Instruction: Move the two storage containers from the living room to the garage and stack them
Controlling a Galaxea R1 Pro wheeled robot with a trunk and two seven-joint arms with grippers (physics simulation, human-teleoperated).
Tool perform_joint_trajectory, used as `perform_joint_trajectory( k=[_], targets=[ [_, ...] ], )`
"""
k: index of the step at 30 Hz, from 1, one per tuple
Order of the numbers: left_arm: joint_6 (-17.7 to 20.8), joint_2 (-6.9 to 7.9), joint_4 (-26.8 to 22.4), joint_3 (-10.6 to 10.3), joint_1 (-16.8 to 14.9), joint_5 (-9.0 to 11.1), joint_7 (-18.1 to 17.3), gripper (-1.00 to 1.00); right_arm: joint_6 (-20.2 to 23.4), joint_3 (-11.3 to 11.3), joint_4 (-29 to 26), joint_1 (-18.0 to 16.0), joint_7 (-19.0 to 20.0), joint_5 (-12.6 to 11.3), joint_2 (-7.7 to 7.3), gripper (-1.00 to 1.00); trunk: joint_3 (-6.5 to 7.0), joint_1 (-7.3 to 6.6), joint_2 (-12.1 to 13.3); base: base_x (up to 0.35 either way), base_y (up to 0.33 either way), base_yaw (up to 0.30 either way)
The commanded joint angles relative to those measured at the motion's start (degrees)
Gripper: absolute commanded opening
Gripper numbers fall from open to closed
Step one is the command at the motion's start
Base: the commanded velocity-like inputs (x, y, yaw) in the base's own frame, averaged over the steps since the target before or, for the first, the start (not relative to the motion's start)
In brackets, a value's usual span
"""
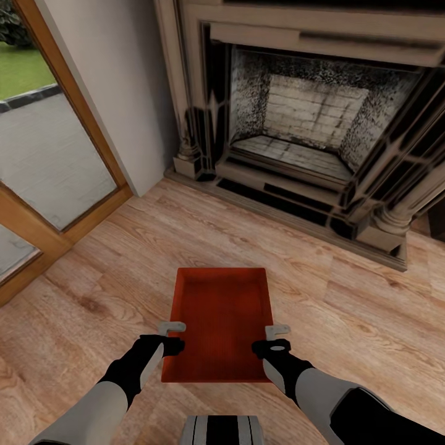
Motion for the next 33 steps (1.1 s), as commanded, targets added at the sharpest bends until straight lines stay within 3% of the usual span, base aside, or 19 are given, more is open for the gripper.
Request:
perform_joint_trajectory(
  k=[1,11,33],
  targets=[
    [0.26,0.04,-0.09,-0.34,-0.02,0.61,0.54,1.0,0.19,0.49,-0.07,-0.01,-0.27,-0.45,-0.05,1.0,-0.03,-0.01,-0.01,0.0,0.0,0.0],
    [0.26,0.06,-0.09,-0.34,0.0,0.61,0.54,1.0,0.2,0.49,-0.08,-0.01,-0.27,-0.89,-1.6,1.0,-0.03,-0.01,-0.01,0.0,0.0,0.0],
    [0.26,0.08,-0.01,-0.34,0.02,0.61,0.53,1.0,0.15,0.49,-0.1,-0.01,-0.27,-0.93,-1.76,1.0,-0.03,-0.01,-0.01,0.0,0.0,0.0]
  ],
)
